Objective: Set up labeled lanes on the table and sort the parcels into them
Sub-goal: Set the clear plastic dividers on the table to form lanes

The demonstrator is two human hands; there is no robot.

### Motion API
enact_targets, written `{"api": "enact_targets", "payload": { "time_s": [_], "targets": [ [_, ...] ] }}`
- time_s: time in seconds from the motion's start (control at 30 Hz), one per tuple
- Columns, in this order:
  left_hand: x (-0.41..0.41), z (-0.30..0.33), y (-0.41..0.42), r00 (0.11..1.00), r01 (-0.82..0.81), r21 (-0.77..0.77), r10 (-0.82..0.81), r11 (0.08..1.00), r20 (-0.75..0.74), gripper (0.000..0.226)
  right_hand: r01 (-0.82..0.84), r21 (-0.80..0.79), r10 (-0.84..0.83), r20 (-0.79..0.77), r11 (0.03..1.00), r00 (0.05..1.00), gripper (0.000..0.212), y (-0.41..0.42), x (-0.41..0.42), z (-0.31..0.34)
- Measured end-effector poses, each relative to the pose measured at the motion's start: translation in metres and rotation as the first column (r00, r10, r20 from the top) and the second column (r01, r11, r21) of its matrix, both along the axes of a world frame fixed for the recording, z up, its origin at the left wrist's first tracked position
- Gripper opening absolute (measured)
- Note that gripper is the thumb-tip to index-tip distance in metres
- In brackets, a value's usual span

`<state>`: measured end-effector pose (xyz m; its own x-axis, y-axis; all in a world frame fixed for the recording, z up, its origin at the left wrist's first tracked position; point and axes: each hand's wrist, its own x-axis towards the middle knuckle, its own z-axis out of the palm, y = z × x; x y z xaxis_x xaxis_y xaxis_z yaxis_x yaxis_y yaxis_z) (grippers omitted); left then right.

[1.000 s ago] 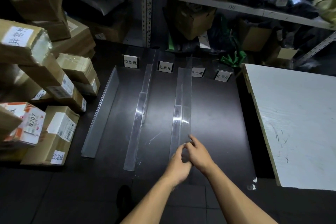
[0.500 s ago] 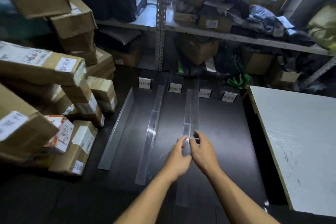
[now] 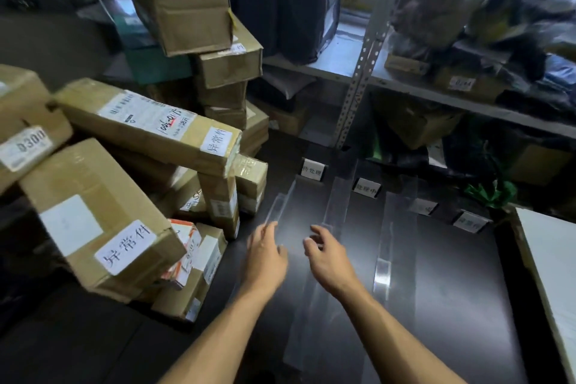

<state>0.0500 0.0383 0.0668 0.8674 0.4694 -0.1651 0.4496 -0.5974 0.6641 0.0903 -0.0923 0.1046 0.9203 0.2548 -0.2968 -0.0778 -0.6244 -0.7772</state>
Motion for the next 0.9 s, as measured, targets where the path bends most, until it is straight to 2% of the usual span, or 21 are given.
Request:
{"api": "enact_targets", "payload": {
  "time_s": [0.07,0.1,0.17,0.27,0.47,0.7,0.9],
  "targets": [
    [-0.002,-0.016,0.024,0.968,0.115,-0.008,-0.113,0.993,-0.222,0.078,-0.074,-0.027,0.070,-0.129,0.997,0.989,0.055,0.020,0.003,-0.013],
    [-0.003,-0.022,0.032,0.939,0.148,-0.082,-0.166,0.986,-0.302,0.085,-0.102,-0.034,0.094,-0.189,0.994,0.977,0.059,0.028,0.004,-0.018],
    [-0.005,-0.030,0.040,0.911,0.121,-0.288,-0.222,0.950,-0.347,0.086,-0.142,-0.027,0.130,-0.276,0.989,0.952,0.065,0.042,0.003,-0.028],
    [-0.008,-0.031,0.045,0.898,0.125,-0.391,-0.271,0.912,-0.347,0.071,-0.226,-0.037,0.206,-0.287,0.973,0.935,0.069,0.056,0.002,-0.037],
    [-0.008,-0.019,0.048,0.926,0.094,-0.338,-0.207,0.936,-0.315,0.054,-0.253,-0.053,0.226,-0.305,0.966,0.925,0.071,0.076,0.011,-0.040],
    [-0.007,-0.007,0.057,0.961,0.007,-0.326,-0.096,0.945,-0.258,0.048,-0.231,-0.072,0.197,-0.317,0.970,0.928,0.069,0.082,0.015,-0.041],
    [0.007,0.026,0.059,0.983,0.023,-0.292,-0.075,0.956,-0.167,0.053,-0.168,0.038,0.170,-0.384,0.985,0.908,0.062,0.078,0.018,-0.040]
  ]
}}
